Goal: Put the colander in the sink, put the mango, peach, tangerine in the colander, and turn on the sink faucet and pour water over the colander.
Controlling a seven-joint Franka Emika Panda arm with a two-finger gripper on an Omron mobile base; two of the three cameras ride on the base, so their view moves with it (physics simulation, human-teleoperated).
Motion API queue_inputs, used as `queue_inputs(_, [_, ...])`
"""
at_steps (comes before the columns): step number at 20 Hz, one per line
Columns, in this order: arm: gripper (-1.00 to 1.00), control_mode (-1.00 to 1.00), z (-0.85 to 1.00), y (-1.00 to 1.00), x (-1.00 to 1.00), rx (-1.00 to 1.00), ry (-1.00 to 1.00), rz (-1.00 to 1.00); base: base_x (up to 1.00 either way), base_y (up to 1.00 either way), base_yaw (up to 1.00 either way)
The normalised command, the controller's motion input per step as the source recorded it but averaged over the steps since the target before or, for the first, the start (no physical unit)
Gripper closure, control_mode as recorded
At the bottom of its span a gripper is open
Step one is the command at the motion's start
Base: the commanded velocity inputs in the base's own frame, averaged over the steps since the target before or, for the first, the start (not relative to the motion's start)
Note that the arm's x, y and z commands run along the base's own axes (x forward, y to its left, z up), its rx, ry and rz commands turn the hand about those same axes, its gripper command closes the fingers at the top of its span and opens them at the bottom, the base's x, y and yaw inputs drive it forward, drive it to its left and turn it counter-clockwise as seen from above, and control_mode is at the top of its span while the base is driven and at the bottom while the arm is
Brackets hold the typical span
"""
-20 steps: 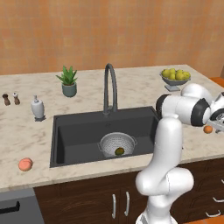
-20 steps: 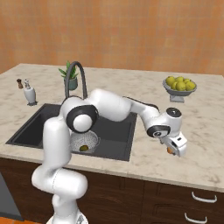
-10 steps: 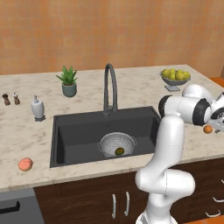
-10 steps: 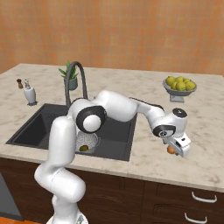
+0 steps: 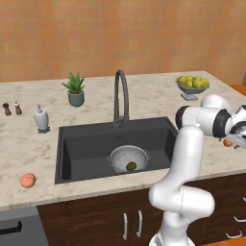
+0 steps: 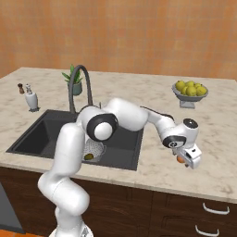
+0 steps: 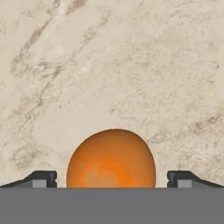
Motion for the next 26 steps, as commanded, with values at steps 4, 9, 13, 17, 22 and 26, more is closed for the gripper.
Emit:
queue_inputs(4, [1.00, -1.00, -0.13, 0.01, 0.01, 0.00, 0.00, 0.00, 0.00, 0.00, 0.00])
queue_inputs(9, [1.00, -1.00, -0.01, 0.23, -0.04, -0.01, -0.02, 0.00, 0.00, 0.00, 0.00])
queue_inputs(13, [1.00, -1.00, 0.04, 0.36, -0.11, -0.03, -0.05, 0.03, 0.00, 0.00, 0.00])
queue_inputs(17, [1.00, -1.00, 0.49, 0.67, -0.16, -0.02, -0.01, 0.28, 0.00, 0.00, 0.00])
queue_inputs(22, [1.00, -1.00, 0.45, 0.83, -0.19, -0.08, 0.00, 0.42, 0.00, 0.00, 0.00])
queue_inputs(26, [1.00, -1.00, 0.28, 0.89, -0.15, -0.03, 0.05, 0.51, 0.00, 0.00, 0.00])
